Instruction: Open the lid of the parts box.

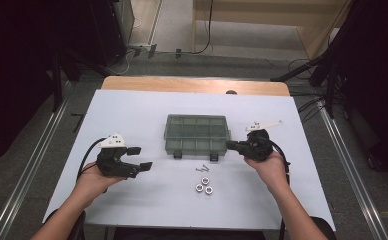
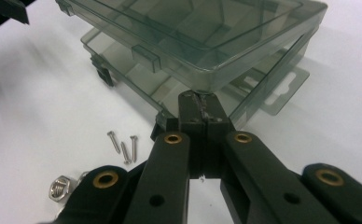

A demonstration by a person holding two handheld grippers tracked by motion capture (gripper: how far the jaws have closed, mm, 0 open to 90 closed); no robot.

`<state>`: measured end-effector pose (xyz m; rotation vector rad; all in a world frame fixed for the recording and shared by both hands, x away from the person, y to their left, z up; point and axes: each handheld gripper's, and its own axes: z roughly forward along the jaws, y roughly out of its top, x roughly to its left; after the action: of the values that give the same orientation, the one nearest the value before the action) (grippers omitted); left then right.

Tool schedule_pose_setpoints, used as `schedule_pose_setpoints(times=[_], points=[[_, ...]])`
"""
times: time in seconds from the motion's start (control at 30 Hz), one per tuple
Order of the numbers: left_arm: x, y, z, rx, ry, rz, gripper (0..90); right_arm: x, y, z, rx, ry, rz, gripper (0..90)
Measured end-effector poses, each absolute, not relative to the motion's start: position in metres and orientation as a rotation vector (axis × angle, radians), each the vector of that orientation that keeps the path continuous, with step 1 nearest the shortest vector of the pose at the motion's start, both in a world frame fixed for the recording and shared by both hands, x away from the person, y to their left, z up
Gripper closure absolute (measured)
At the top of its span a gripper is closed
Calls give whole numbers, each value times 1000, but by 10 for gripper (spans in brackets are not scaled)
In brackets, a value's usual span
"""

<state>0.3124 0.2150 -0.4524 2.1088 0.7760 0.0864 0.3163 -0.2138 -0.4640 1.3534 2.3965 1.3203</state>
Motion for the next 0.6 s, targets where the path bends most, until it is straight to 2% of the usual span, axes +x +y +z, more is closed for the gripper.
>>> schedule_pose_setpoints(times=[0.6], points=[[352,185,-443,2098,791,101,235,329,-216,-445,1332,2356,1379,900]])
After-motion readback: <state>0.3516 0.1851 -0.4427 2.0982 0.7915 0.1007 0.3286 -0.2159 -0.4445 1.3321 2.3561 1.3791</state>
